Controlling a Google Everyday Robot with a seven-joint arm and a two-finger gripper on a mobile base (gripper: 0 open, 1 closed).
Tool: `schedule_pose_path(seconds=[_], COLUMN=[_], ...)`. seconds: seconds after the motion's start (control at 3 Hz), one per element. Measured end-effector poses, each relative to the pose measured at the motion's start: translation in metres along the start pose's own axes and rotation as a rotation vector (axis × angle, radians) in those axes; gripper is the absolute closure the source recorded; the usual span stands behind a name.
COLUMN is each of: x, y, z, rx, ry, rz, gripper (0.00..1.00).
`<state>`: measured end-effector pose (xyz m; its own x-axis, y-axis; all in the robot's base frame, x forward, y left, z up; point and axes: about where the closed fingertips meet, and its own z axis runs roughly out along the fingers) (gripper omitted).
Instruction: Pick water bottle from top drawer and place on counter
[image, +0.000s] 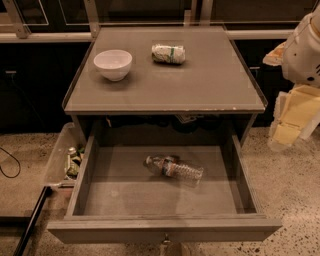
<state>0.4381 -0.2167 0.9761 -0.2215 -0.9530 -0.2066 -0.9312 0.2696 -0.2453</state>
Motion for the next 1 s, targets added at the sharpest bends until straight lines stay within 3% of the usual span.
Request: schedule_pose_path(seconds=[0.67,1.0], x=[0.001,0.010], y=[0.004,0.010], z=[0.013,0.049], rx=[-0.018,-0.054], ry=[-0.014,-0.043], rz=[-0.004,-0.003], gripper=[0.00,0.00])
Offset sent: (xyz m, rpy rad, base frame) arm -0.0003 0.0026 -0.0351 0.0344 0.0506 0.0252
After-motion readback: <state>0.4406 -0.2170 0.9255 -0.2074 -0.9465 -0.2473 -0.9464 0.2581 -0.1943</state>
